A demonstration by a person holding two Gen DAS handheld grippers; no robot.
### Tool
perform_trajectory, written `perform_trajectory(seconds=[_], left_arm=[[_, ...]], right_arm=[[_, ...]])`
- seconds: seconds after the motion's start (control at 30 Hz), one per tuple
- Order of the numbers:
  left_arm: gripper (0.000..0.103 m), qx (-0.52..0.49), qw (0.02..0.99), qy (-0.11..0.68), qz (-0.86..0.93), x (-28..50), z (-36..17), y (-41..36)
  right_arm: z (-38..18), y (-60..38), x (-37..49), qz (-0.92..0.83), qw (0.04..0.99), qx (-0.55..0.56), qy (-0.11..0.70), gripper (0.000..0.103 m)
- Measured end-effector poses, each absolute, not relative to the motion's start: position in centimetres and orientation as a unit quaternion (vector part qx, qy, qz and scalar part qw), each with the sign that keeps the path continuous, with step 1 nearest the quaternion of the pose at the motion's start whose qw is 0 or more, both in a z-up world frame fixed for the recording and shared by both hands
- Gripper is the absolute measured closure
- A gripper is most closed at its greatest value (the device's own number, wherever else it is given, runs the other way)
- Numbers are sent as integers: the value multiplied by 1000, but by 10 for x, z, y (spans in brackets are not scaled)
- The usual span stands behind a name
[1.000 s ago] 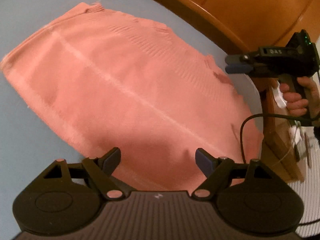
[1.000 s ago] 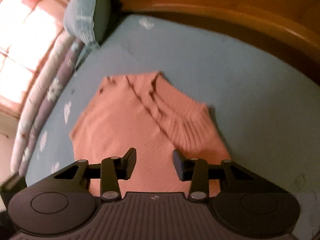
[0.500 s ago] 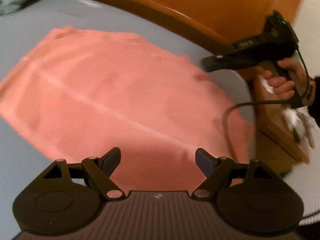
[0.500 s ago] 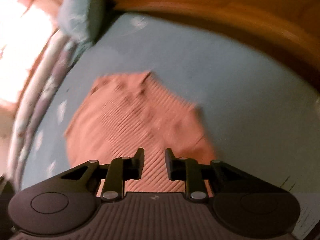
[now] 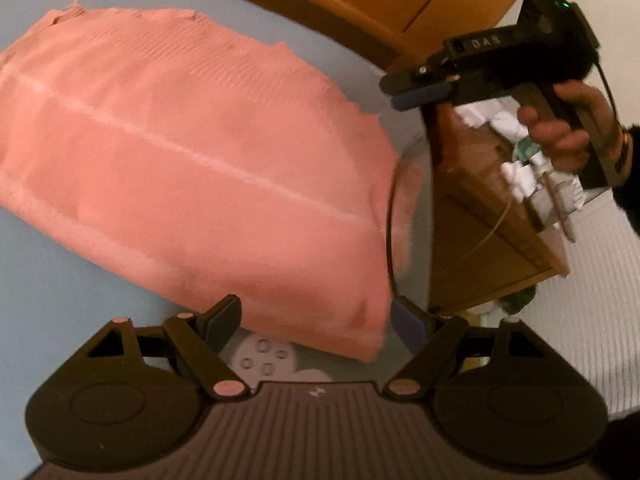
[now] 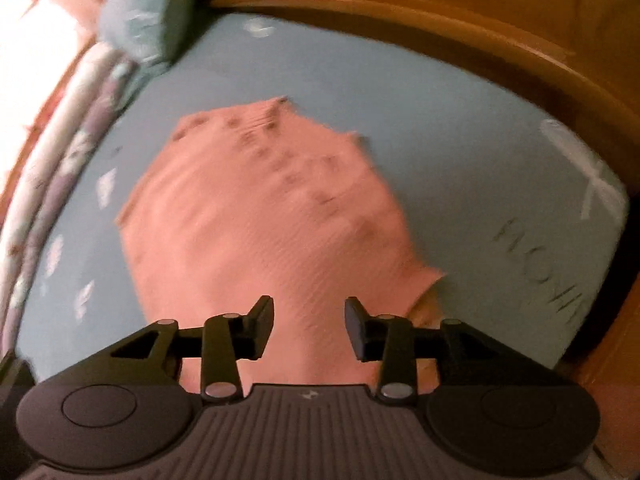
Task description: Fold clothes
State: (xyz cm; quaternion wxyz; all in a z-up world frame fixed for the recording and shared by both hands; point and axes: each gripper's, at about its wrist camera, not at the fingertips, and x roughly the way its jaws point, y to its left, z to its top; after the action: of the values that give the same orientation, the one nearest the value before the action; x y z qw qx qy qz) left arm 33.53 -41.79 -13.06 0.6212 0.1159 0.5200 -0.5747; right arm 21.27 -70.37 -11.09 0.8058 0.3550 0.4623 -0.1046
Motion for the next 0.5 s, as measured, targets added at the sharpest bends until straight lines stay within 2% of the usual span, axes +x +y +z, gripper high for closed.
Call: perform_trajectory(seconds=[0.1, 0.27, 0.37, 0.5], left_arm=[[21, 98, 615, 519, -585, 330, -146, -430], [21, 70, 608, 548, -570, 326, -172, -434], [21, 70, 624, 545, -556, 326, -156, -414], [21, 117, 667, 518, -524, 327, -114, -374]], right_arm=[[-114, -678, 212, -81, 806, 354, 467, 59], [-160, -651, 195, -83, 761, 360, 534, 60], [-154, -640, 189, -99, 769, 334, 535, 59], [-116, -613, 185, -110, 788, 305, 523, 56]])
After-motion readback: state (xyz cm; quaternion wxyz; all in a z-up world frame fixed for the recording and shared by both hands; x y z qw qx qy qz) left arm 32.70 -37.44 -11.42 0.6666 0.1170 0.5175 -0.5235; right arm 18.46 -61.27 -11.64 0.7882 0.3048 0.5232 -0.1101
